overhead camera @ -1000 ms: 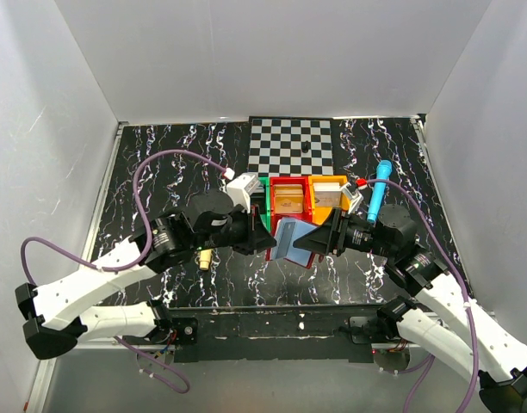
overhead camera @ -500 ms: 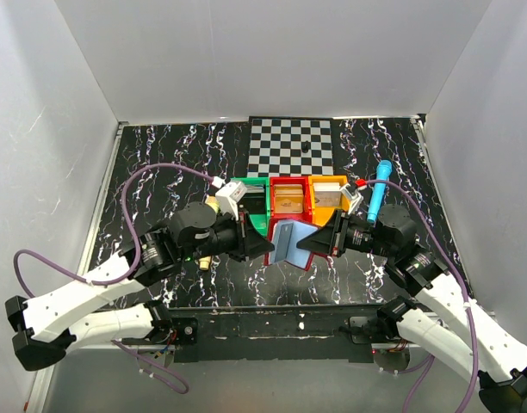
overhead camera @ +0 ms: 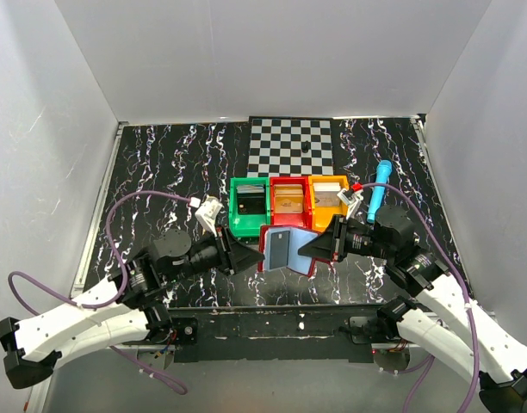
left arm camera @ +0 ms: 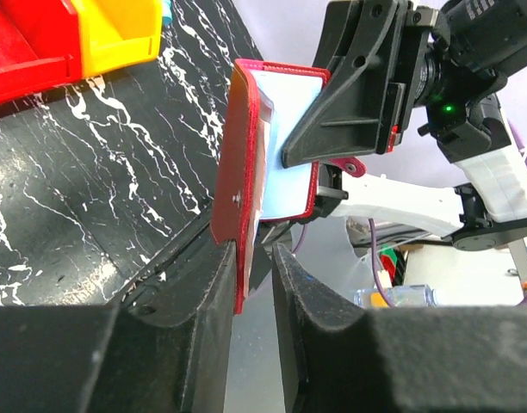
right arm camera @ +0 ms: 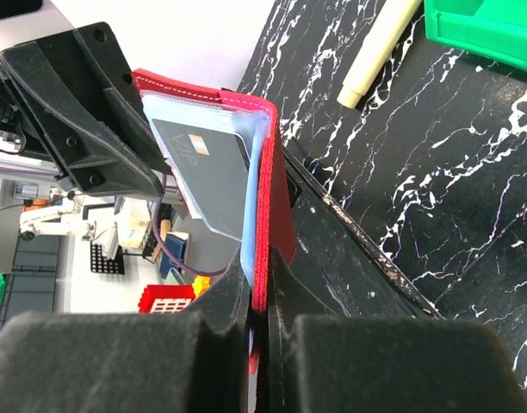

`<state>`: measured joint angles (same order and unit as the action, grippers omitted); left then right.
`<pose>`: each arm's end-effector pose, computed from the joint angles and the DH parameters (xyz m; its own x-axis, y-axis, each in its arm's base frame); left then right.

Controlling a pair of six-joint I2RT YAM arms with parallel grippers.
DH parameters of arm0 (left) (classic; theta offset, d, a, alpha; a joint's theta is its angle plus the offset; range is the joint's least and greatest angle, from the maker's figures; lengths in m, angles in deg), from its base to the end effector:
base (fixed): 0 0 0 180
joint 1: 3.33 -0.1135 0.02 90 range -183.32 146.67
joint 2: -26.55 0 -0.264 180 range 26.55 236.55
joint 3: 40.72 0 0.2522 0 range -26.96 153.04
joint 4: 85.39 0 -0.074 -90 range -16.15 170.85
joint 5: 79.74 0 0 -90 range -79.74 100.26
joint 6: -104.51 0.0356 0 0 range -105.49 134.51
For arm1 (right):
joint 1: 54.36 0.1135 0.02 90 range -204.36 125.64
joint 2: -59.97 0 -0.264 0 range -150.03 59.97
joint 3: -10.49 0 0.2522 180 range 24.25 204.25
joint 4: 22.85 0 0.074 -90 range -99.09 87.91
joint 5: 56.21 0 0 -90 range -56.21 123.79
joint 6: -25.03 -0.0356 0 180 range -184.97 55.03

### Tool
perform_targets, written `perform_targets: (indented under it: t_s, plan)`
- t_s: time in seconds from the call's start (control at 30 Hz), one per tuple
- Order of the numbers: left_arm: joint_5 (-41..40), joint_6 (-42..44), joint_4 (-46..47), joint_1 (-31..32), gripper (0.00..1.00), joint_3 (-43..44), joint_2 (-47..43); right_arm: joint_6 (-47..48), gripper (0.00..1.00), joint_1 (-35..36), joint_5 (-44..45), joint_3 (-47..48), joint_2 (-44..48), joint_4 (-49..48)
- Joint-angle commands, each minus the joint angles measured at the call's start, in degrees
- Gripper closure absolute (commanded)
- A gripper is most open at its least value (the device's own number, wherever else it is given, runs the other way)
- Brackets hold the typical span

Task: Take the credit cards out of the card holder
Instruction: Open the card holder at the center of the board.

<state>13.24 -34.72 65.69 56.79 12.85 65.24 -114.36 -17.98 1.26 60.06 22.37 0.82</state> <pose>0.0801 -0.1431 0.3167 -0.7537 -0.2063 -0.6240 0.4903 0.4556 -0.7429 0.1170 0.1100 0.3058 -0.8077 0.1999 -0.5546 -0.4775 0.3298 0.8144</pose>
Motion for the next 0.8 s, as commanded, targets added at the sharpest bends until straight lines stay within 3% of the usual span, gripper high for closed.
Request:
perform_targets:
  t_s: [0.0,0.03,0.13,0.23,0.57,0.77]
  plan:
    - [-5.2,-2.3,3.7,0.2,0.76,-3.5,-2.8,2.4,0.99,-0.2,-0.3,0.7,-0.5,-1.2]
    - [-6.0,-2.4,3.7,0.2,0.75,-4.2,-3.1,2.9,0.99,-0.2,-0.1,0.4,-0.8,-0.9]
    - [-8.8,-3.6,2.0,0.2,0.45,-6.9,-3.5,3.9,0.99,-0.2,1.4,-1.0,-1.6,-0.9]
    - [-11.5,-6.2,-0.7,0.2,0.33,-9.0,-3.7,4.8,0.99,-0.2,3.0,-3.2,-2.6,-1.7]
    - [-20.3,-13.3,-10.6,0.2,0.31,-13.2,-9.9,3.3,0.99,-0.3,1.2,-7.8,-10.0,-11.7]
    - [-22.0,-14.7,-11.5,0.2,0.32,-15.6,-15.6,0.3,0.99,-0.2,-1.4,-9.5,-16.0,-20.2]
